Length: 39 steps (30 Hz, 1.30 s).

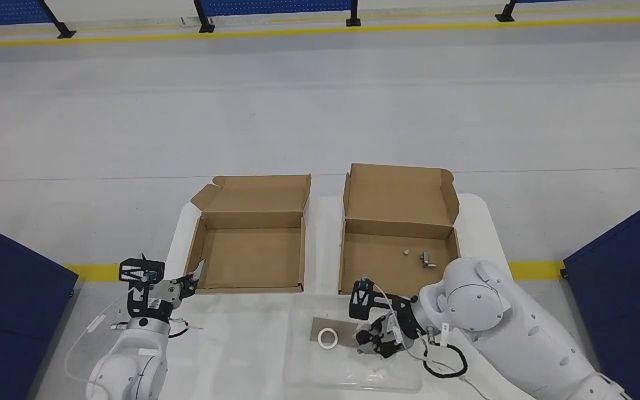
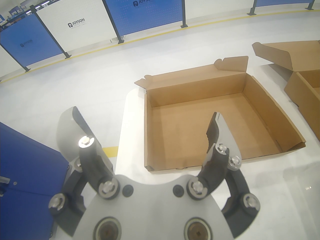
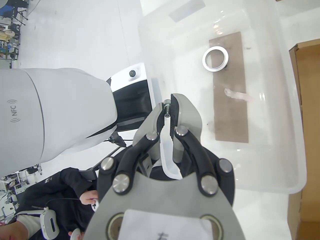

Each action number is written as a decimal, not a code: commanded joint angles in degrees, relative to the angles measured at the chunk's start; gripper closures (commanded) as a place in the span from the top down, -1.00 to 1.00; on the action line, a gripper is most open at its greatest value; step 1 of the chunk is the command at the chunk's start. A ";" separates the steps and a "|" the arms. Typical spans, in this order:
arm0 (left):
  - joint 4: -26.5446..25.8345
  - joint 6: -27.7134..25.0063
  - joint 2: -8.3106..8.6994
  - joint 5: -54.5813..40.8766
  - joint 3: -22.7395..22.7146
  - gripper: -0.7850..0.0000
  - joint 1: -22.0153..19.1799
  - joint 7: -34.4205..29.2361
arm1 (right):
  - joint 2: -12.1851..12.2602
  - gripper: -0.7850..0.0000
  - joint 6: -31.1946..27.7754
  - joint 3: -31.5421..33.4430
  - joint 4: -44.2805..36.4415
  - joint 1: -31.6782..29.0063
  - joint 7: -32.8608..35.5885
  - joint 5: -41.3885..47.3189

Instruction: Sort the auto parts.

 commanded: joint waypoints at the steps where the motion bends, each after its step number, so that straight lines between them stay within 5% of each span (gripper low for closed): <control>1: 0.00 0.00 0.00 0.00 0.00 1.00 0.00 0.00 | 0.00 -1.00 0.00 0.00 0.00 0.00 0.00 0.00; 6: 0.00 0.00 0.00 0.00 0.00 1.00 0.00 0.00 | 1.05 -1.00 -2.63 4.71 2.64 -1.48 -2.64 17.72; 18: 0.00 0.00 0.00 0.00 0.00 1.00 0.00 0.00 | 6.66 -1.00 1.96 15.50 4.43 -4.99 1.97 57.06; 28: 0.00 0.00 0.00 0.00 0.00 1.00 0.00 0.00 | 6.68 -1.00 2.02 15.65 4.57 -5.01 2.04 57.77; 39: 0.00 0.00 0.00 0.00 0.00 1.00 0.00 0.00 | 4.69 -1.00 10.06 11.38 0.61 -2.64 9.10 81.47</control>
